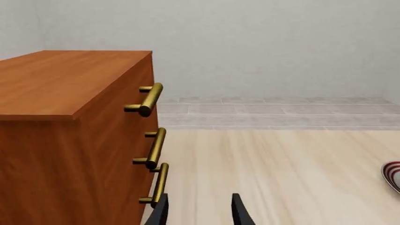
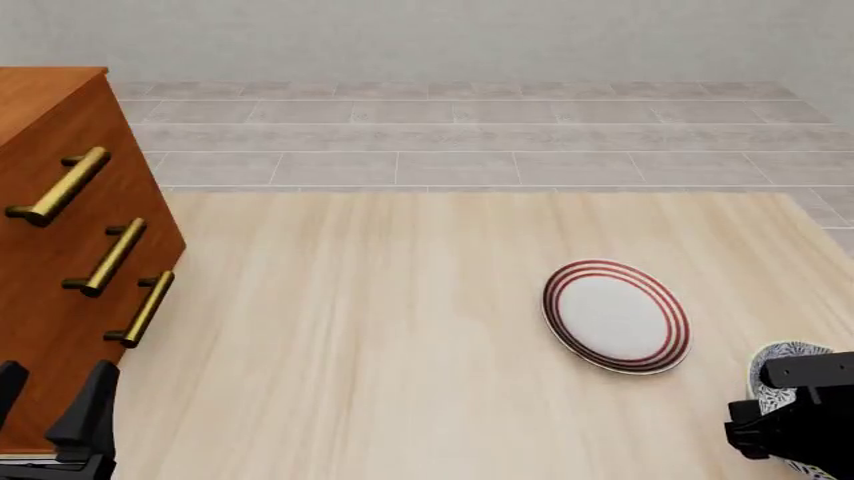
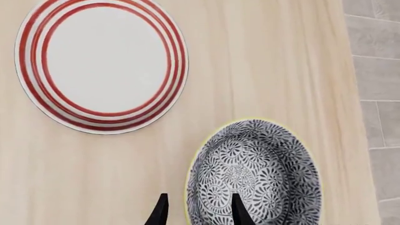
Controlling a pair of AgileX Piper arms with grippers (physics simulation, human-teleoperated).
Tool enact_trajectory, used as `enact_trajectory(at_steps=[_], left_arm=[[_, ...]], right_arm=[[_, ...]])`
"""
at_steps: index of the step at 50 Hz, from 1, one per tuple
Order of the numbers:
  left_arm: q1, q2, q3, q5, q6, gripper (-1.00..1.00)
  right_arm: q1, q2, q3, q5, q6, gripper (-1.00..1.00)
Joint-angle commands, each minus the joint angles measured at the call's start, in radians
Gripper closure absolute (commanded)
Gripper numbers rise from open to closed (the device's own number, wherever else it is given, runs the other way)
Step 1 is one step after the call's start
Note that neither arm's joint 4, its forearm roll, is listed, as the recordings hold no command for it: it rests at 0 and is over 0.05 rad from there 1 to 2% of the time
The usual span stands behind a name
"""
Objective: Put the bowl on top of the cabinet.
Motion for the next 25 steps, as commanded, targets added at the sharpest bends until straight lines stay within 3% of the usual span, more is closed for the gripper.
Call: enact_trajectory(at_steps=[1, 25], left_arm=[[-0.001, -0.002, 0.0, 0.002, 0.001, -1.0], [-0.001, -0.002, 0.0, 0.002, 0.001, -1.0]], right_arm=[[-0.01, 0.019, 0.002, -0.01, -0.002, -1.0], [-0.028, 0.043, -0.006, -0.007, -0.008, -1.0]])
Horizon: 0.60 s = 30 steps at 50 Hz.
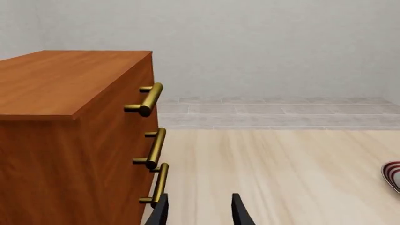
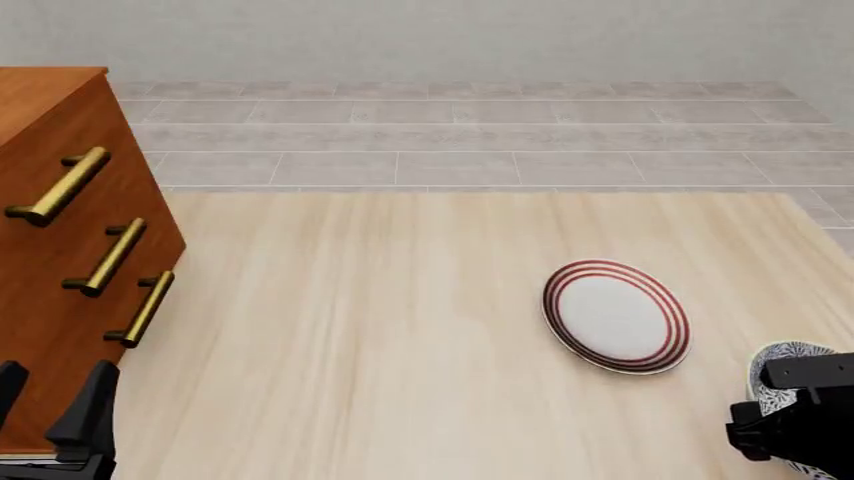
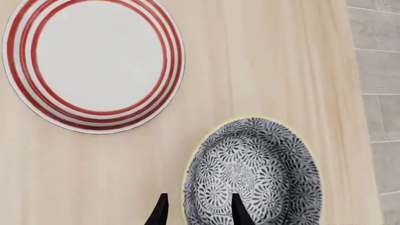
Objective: Put the bowl on top of the cabinet.
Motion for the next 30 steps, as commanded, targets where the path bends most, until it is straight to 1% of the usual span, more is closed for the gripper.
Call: enact_trajectory(at_steps=[1, 2, 3, 17, 20, 25, 30], left_arm=[[-0.001, -0.002, 0.0, 0.002, 0.001, -1.0], [-0.001, -0.002, 0.0, 0.002, 0.001, -1.0], [-0.001, -0.003, 0.0, 0.002, 0.001, -1.0], [0.006, -0.008, 0.005, 0.001, 0.003, -1.0], [0.006, -0.007, 0.005, 0.001, 0.002, -1.0], [0.006, -0.008, 0.004, 0.003, 0.002, -1.0], [0.006, -0.009, 0.003, 0.006, 0.002, -1.0]], right_arm=[[-0.01, 0.003, -0.005, 0.009, -0.003, -1.0], [-0.01, 0.003, -0.005, 0.009, -0.003, -1.0], [-0.01, 0.004, -0.004, 0.01, -0.004, 1.0], [0.003, -0.051, -0.02, 0.065, -0.015, 1.0], [0.012, -0.084, -0.032, 0.094, -0.018, 1.0], [0.026, -0.158, -0.06, 0.159, -0.037, 1.0], [0.046, -0.236, -0.099, 0.231, -0.071, 1.0]])
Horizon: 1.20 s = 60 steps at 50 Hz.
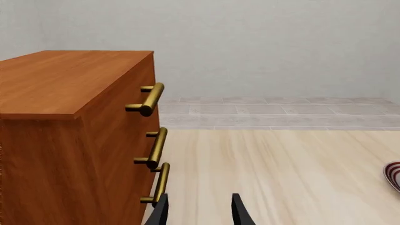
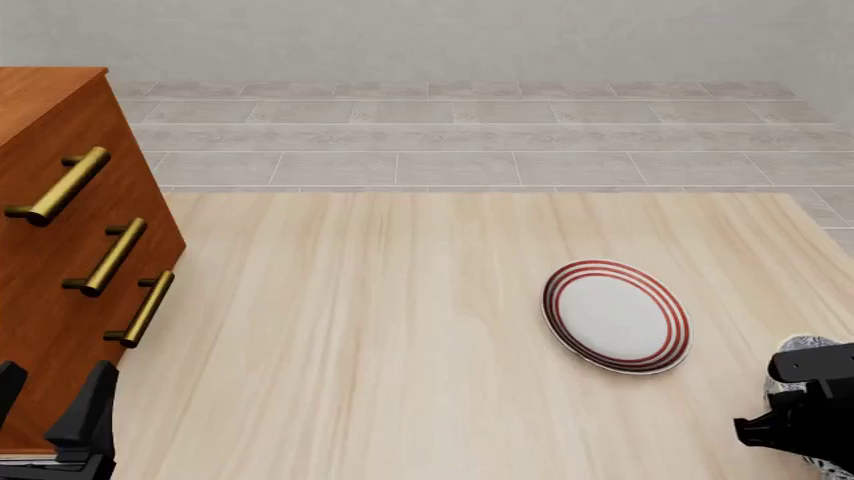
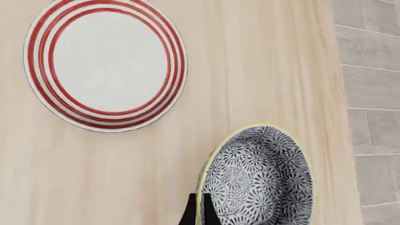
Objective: Put the bowl on top of the cabinet.
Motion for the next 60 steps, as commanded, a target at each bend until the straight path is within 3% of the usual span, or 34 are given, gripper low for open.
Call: enact_trajectory(at_steps=[1, 17, 20, 22, 30, 33, 41, 60], left_arm=[[0.0, -0.005, 0.0, 0.005, 0.001, -1.0], [0.001, -0.004, 0.0, 0.004, 0.002, -1.0], [0.001, -0.003, 0.0, 0.002, 0.001, -1.0], [0.001, -0.002, 0.0, 0.001, 0.002, -1.0], [0.001, -0.001, 0.0, 0.002, 0.0, -1.0], [0.001, -0.001, 0.0, 0.002, 0.0, -1.0], [0.001, -0.003, -0.001, 0.005, 0.0, -1.0], [0.002, -0.003, -0.003, 0.007, 0.0, -1.0]], right_arm=[[0.033, -0.136, -0.061, 0.124, -0.04, 1.0], [0.159, -0.315, -0.147, 0.254, -0.141, 1.0], [0.173, -0.323, -0.14, 0.261, -0.184, 1.0], [0.205, -0.338, -0.157, 0.266, -0.17, 1.0], [0.257, -0.384, -0.177, 0.278, -0.242, 1.0], [0.332, -0.404, -0.19, 0.29, -0.271, 1.0], [0.457, -0.423, -0.211, 0.269, -0.315, 1.0], [0.635, -0.398, -0.241, 0.143, -0.449, 1.0]])
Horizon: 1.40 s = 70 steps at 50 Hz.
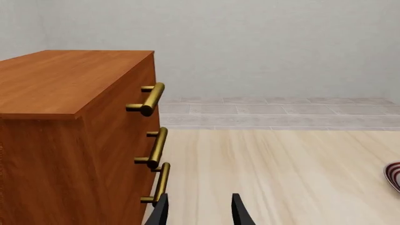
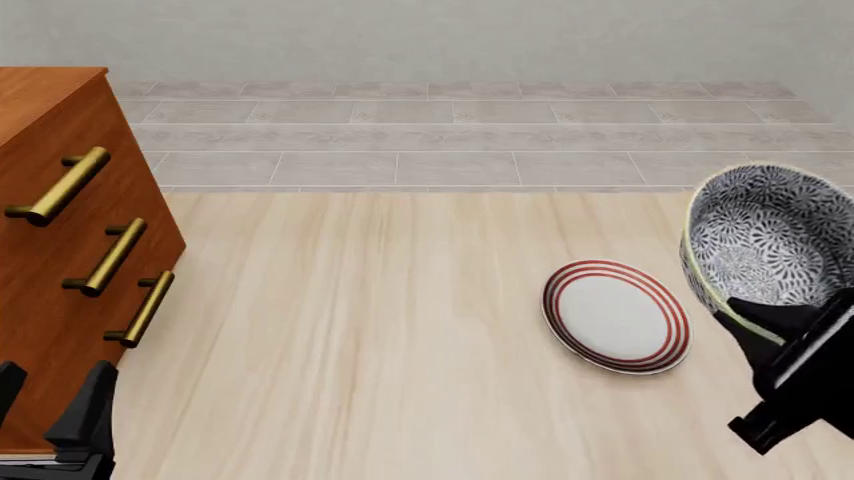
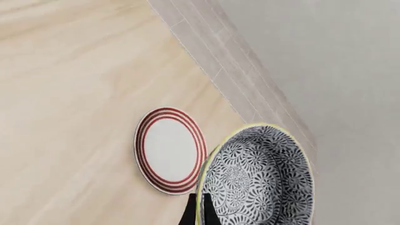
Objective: Put the bowl on top of the cabinet.
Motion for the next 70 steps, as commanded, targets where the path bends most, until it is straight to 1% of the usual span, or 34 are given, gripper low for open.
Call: enact_trajectory(at_steps=[1, 3, 4, 5, 8, 10, 11, 14, 15, 16, 18, 20, 21, 23, 26, 27, 28, 33, 39, 40, 41, 49, 50, 51, 53, 54, 55, 58, 63, 64, 65, 66, 68, 70], left_arm=[[0.0, -0.002, 0.001, 0.002, 0.001, -1.0], [0.0, -0.002, 0.001, 0.002, 0.001, -1.0], [0.0, -0.002, 0.001, 0.002, 0.001, -1.0], [0.0, -0.002, 0.001, 0.002, 0.001, -1.0], [0.0, -0.002, 0.001, 0.001, 0.001, -1.0], [0.0, 0.001, -0.001, 0.0, 0.001, -1.0], [0.0, 0.001, 0.0, 0.0, 0.001, -1.0], [0.0, 0.001, 0.001, -0.001, 0.001, -1.0], [0.0, 0.001, 0.0, -0.001, 0.001, -1.0], [0.0, 0.001, 0.0, -0.001, 0.001, -1.0], [0.0, 0.003, -0.002, 0.0, 0.001, -1.0], [0.0, 0.003, 0.0, -0.002, 0.001, -1.0], [0.0, 0.003, 0.0, -0.002, 0.001, -1.0], [0.0, 0.001, -0.007, 0.006, 0.001, -1.0], [0.0, 0.002, -0.004, 0.002, 0.001, -1.0], [0.0, 0.002, -0.002, 0.0, 0.001, -1.0], [0.0, 0.002, -0.001, 0.0, 0.001, -1.0], [0.0, 0.003, -0.001, -0.001, 0.001, -1.0], [0.001, 0.003, -0.001, -0.001, 0.001, -1.0], [0.001, 0.003, -0.001, -0.002, 0.001, -1.0], [0.001, 0.003, -0.004, 0.002, 0.001, -1.0], [0.001, 0.004, -0.008, 0.008, -0.001, -1.0], [-0.018, 0.006, -0.006, 0.004, 0.0, -1.0], [-0.007, 0.008, -0.004, 0.0, -0.002, -1.0], [-0.006, 0.056, -0.004, -0.025, -0.032, -1.0], [-0.014, 0.087, -0.006, -0.042, -0.028, -1.0], [-0.024, 0.105, -0.012, -0.04, -0.029, -1.0], [-0.041, 0.038, -0.091, 0.066, -0.036, -1.0], [-0.09, 0.123, -0.172, 0.123, -0.048, -1.0], [-0.101, 0.128, -0.2, 0.145, -0.071, -1.0], [-0.11, 0.119, -0.228, 0.169, -0.063, -1.0], [-0.131, 0.152, -0.243, 0.175, -0.049, -1.0], [-0.13, 0.151, -0.282, 0.21, -0.065, -1.0], [-0.141, 0.183, -0.321, 0.234, -0.1, -1.0]], right_arm=[[0.113, 0.004, -0.017, -0.081, -0.084, 1.0], [0.136, 0.015, -0.011, -0.102, -0.094, 1.0], [0.132, 0.017, -0.01, -0.104, -0.097, 1.0], [0.137, 0.021, 0.0, -0.113, -0.115, 1.0], [0.162, 0.042, -0.005, -0.14, -0.123, 1.0], [0.181, 0.059, 0.002, -0.172, -0.151, 1.0], [0.181, 0.067, 0.0, -0.175, -0.15, 1.0], [0.214, 0.091, 0.007, -0.207, -0.181, 1.0], [0.208, 0.099, 0.001, -0.207, -0.177, 1.0], [0.225, 0.106, 0.009, -0.222, -0.204, 1.0], [0.219, 0.122, 0.005, -0.233, -0.226, 1.0], [0.255, 0.139, -0.011, -0.251, -0.233, 1.0], [0.242, 0.149, -0.01, -0.251, -0.24, 1.0], [0.257, 0.183, -0.01, -0.282, -0.264, 1.0], [0.272, 0.207, -0.018, -0.299, -0.26, 1.0], [0.269, 0.215, -0.013, -0.305, -0.268, 1.0], [0.288, 0.225, -0.017, -0.321, -0.274, 1.0], [0.275, 0.258, -0.01, -0.344, -0.3, 1.0], [0.288, 0.284, 0.005, -0.382, -0.298, 1.0], [0.29, 0.287, 0.011, -0.389, -0.309, 1.0], [0.289, 0.29, 0.005, -0.386, -0.299, 1.0], [0.288, 0.29, -0.015, -0.37, -0.3, 1.0], [0.29, 0.29, -0.019, -0.367, -0.296, 1.0], [0.29, 0.289, -0.019, -0.364, -0.298, 1.0], [0.292, 0.287, -0.018, -0.362, -0.305, 1.0], [0.294, 0.285, -0.019, -0.36, -0.306, 1.0], [0.295, 0.283, -0.018, -0.359, -0.31, 1.0], [0.296, 0.285, -0.013, -0.36, -0.321, 1.0], [0.296, 0.297, -0.014, -0.369, -0.315, 1.0], [0.297, 0.301, -0.013, -0.372, -0.313, 1.0], [0.3, 0.304, -0.014, -0.375, -0.31, 1.0], [0.3, 0.306, -0.012, -0.378, -0.31, 1.0], [0.304, 0.313, -0.011, -0.382, -0.302, 1.0], [0.307, 0.318, -0.007, -0.389, -0.302, 1.0]])
